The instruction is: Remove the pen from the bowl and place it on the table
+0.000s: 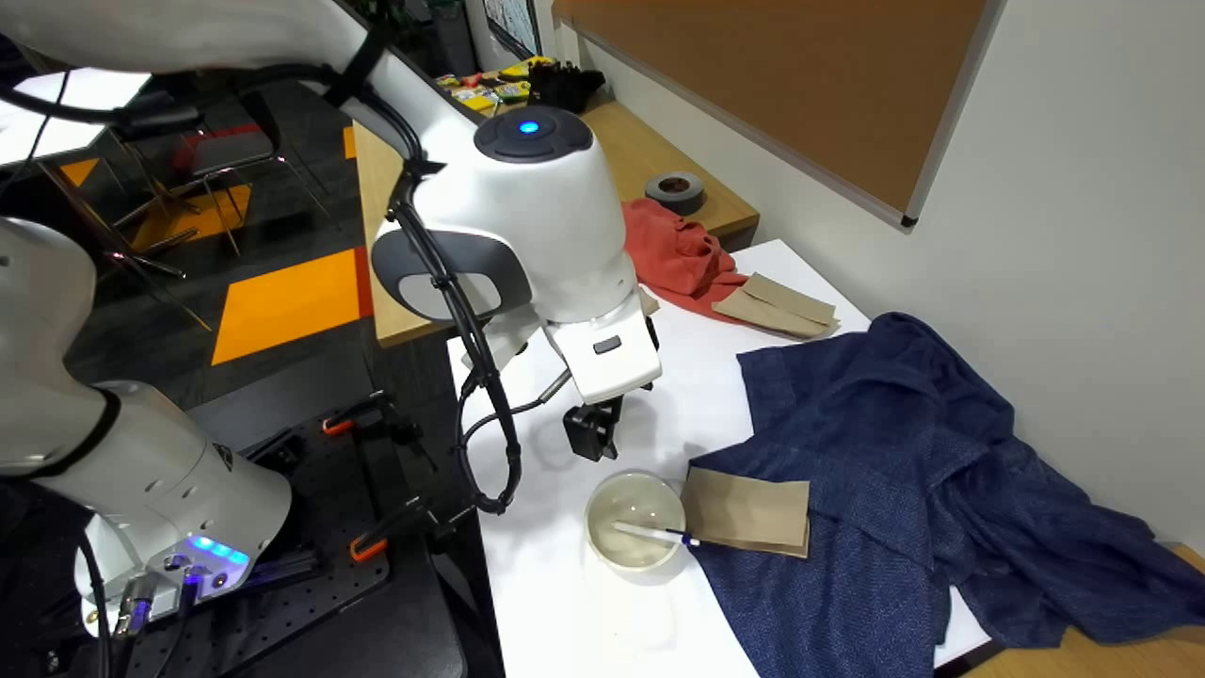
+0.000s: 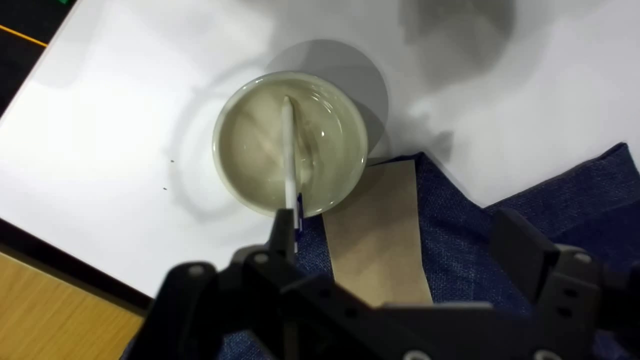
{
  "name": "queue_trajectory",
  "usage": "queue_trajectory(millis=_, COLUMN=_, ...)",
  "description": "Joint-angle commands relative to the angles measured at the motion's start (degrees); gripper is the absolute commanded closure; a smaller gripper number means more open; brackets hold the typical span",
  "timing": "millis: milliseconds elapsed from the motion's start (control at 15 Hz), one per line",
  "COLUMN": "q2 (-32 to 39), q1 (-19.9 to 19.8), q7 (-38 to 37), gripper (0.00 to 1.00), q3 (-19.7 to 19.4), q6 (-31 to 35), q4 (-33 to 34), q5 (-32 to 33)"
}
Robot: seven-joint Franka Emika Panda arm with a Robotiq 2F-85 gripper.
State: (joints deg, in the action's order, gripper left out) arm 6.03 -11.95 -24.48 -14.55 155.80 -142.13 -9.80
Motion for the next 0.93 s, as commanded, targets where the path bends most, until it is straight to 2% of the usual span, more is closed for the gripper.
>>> queue_trajectory(millis=0, q2=5.0, q1=0.4, q7=-3.0, gripper=0.0, q3=-0.5, q6=4.6, q4=2.2, q5=0.6)
queue_trajectory(millis=400, q2=14.8, q1=2.5, q7=-2.9, gripper=0.0, q3=-3.1, q6=11.6, q4=5.2, q5=0.8)
queue_trajectory(millis=867, q2=21.1, q1=5.0, q7=-1.2, gripper=0.0, q3=-6.4, q6=10.3, q4=7.9, q5=0.7)
